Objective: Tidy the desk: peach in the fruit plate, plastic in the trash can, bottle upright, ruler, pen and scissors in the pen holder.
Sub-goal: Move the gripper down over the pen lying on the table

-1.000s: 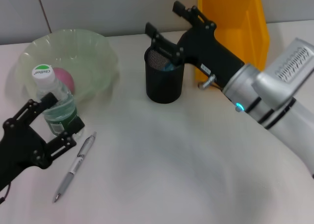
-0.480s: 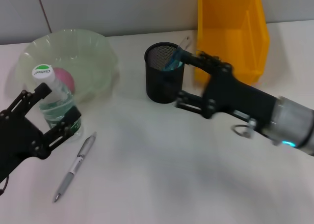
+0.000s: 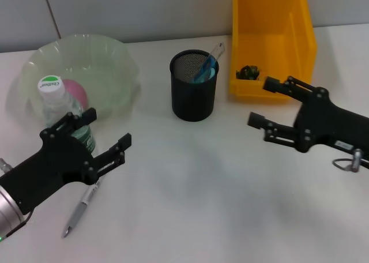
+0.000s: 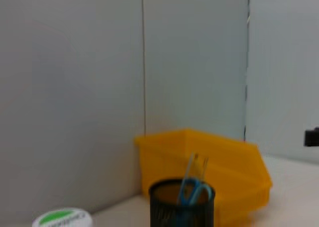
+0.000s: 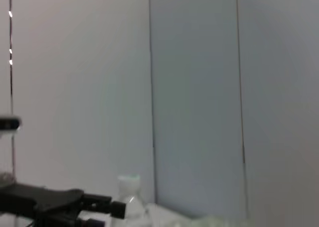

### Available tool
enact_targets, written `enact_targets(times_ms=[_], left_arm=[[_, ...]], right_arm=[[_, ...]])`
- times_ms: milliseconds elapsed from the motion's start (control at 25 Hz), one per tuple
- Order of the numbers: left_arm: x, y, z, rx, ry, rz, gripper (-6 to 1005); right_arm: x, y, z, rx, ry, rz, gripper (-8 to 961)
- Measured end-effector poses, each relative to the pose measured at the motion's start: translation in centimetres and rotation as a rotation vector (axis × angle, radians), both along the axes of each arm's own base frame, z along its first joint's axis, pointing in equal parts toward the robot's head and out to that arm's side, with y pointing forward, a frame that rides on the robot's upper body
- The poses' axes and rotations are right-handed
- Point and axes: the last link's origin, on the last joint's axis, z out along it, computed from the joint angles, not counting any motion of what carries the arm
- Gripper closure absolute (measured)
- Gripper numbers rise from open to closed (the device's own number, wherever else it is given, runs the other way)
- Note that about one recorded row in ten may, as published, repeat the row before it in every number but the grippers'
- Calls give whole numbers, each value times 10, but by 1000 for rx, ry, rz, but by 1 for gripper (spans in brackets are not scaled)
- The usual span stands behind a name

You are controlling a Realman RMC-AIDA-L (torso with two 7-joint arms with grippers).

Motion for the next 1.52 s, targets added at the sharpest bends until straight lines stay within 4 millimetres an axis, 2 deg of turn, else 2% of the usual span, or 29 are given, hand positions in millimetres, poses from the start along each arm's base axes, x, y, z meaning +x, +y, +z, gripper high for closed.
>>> enact_targets(times_ms=[80, 200, 280, 400, 480, 680, 840, 920, 960, 1000, 1520], left_arm=[[0, 0, 0, 0, 0, 0, 170], [14, 2, 2, -94, 66, 86, 171], [14, 2, 2, -94, 66, 86, 171], [24, 8, 1, -176, 116, 219, 171], [24, 8, 1, -176, 116, 219, 171], [32, 17, -5, -227, 212, 330, 171], [32, 17, -5, -227, 212, 330, 171], [35, 20, -8, -246, 259, 379, 171], [40, 29, -10, -307, 306, 477, 171], [40, 31, -11, -317, 333, 499, 171], [48, 44, -11, -369, 412, 593, 172]], right_arm=[[3, -2, 3, -38, -33, -1, 146], [9, -5, 8, -86, -109, 3, 146], [11, -5, 10, -134, -142, -7, 146], [12, -4, 14, -190, -171, -28, 146], [12, -4, 16, -204, -199, -24, 146], [13, -5, 15, -210, -213, -21, 146], [15, -4, 17, -202, -222, -24, 146], [15, -4, 18, -199, -228, -24, 146], [16, -5, 19, -200, -231, -25, 146], [16, -5, 19, -203, -235, -25, 147], [22, -10, 18, -217, -262, -34, 147]])
